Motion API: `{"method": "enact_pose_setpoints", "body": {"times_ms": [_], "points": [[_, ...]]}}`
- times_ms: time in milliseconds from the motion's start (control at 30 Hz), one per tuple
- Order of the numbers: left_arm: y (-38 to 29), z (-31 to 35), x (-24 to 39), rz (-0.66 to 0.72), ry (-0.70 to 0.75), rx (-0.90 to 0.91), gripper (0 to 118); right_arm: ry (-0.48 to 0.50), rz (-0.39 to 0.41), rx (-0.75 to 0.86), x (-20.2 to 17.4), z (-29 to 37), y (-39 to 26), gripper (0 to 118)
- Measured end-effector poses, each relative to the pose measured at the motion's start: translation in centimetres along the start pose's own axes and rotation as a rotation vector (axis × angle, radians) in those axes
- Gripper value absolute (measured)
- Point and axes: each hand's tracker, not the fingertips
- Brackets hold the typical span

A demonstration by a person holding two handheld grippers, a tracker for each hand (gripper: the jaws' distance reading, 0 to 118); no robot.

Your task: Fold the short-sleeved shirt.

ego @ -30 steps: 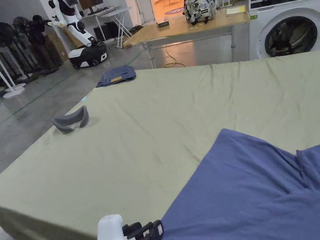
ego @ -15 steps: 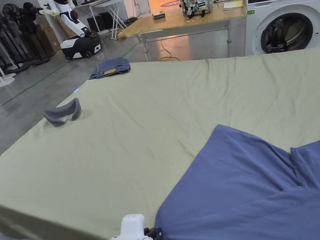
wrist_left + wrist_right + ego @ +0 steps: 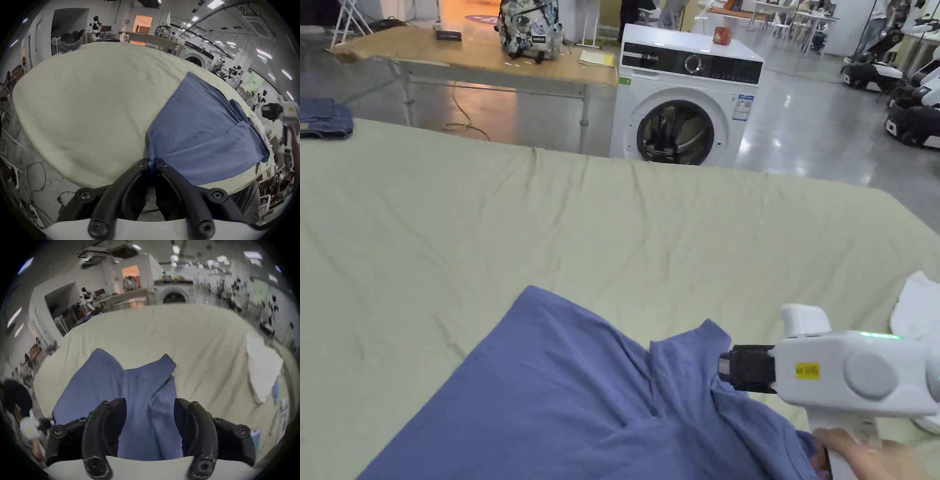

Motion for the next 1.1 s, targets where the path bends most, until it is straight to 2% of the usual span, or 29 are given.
{"method": "enact_pose_setpoints", "body": {"times_ms": [67, 133, 267, 300, 333, 367, 400, 467, 533, 667, 700, 833, 867, 900, 1000, 1100], "points": [[0.0, 0.1, 0.1, 0.005, -0.001, -0.003, 2, 0.013, -0.096, -0.074, 1.1, -4.0, 1.8, 63], [0.1, 0.4, 0.4, 0.007, 0.0, -0.002, 3, -0.061, -0.162, -0.096, 1.8, -7.3, 3.6, 63], [0.2, 0.5, 0.5, 0.012, 0.008, 0.001, 2, -0.125, -0.165, -0.164, 2.6, -12.3, 4.9, 62], [0.2, 0.5, 0.6, 0.013, 0.009, 0.0, 3, -0.141, -0.145, -0.192, 2.8, -13.3, 4.9, 57], [0.2, 0.5, 0.6, 0.014, 0.011, 0.0, 3, -0.152, -0.117, -0.222, 2.6, -13.9, 4.6, 39], [0.4, 0.4, 0.4, 0.017, 0.012, 0.001, 3, -0.174, -0.073, -0.219, 2.2, -14.0, 4.1, 32], [0.4, 0.4, 0.4, 0.02, 0.012, 0.002, 3, -0.171, -0.035, -0.189, 1.9, -13.5, 3.8, 31], [0.3, 0.4, 0.5, 0.025, 0.01, 0.006, 2, -0.144, 0.0, -0.176, 1.6, -13.3, 3.6, 1], [0.6, 0.3, 0.3, 0.041, 0.006, 0.005, 3, -0.135, 0.017, -0.123, 1.5, -12.3, 3.4, 1], [1.0, 1.6, -0.1, 0.033, -0.036, 0.053, 2, -0.039, -0.009, 0.007, 1.0, -6.4, 3.2, 1], [1.5, 2.5, 0.1, 0.03, -0.043, 0.102, 3, -0.026, 0.014, 0.053, -1.0, -2.9, 3.1, 1], [6.5, 7.8, 1.8, 0.038, -0.156, 0.348, 2, 0.007, 0.098, 0.246, -2.1, 7.3, 4.5, 1], [8.4, 9.0, 2.5, 0.009, -0.171, 0.392, 3, -0.018, 0.097, 0.311, -2.4, 10.1, 4.9, 1], [9.3, 8.4, 0.7, -0.021, -0.177, 0.441, 2, -0.045, 0.094, 0.368, -2.6, 12.6, 5.3, 1], [14.6, 11.6, 3.0, -0.141, -0.229, 0.609, 2, -0.021, 0.078, 0.521, -2.4, 19.3, 6.9, 1], [20.7, 13.4, 5.4, -0.206, -0.272, 0.656, 2, -0.086, 0.101, 0.641, -2.1, 23.9, 9.7, 1]]}}
